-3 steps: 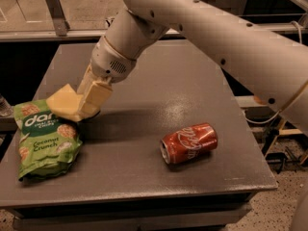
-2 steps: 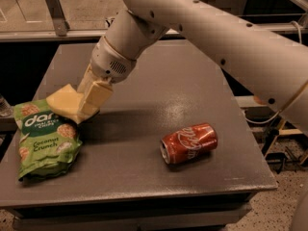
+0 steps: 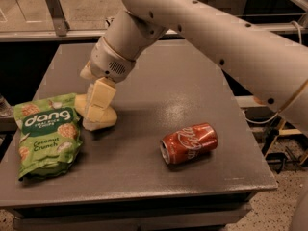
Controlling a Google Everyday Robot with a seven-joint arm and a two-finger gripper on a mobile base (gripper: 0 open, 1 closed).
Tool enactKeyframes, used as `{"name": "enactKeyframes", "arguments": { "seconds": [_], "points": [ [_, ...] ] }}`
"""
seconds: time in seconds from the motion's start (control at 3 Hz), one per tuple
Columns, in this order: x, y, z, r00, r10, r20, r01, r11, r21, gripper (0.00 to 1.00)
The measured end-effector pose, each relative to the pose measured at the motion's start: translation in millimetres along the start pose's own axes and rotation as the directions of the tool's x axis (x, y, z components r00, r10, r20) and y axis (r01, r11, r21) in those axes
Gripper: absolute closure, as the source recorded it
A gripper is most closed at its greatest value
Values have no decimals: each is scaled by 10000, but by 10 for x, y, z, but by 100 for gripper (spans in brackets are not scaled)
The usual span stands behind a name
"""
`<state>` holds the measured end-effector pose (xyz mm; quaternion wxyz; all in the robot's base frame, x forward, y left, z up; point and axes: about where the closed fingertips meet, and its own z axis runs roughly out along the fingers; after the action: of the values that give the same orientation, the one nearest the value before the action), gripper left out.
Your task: Move sponge near green rice chip bag
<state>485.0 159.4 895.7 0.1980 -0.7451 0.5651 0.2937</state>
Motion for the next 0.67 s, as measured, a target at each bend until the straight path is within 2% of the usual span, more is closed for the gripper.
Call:
{"name": "enactKeyframes", "arguments": {
  "seconds": [0.33,0.67],
  "points": [
    [205,-29,-98,9996,231,-149,-226,9992,333,0],
    [679,-102,-355,9960,846,-296,-811,9911,1057,0]
  ]
}}
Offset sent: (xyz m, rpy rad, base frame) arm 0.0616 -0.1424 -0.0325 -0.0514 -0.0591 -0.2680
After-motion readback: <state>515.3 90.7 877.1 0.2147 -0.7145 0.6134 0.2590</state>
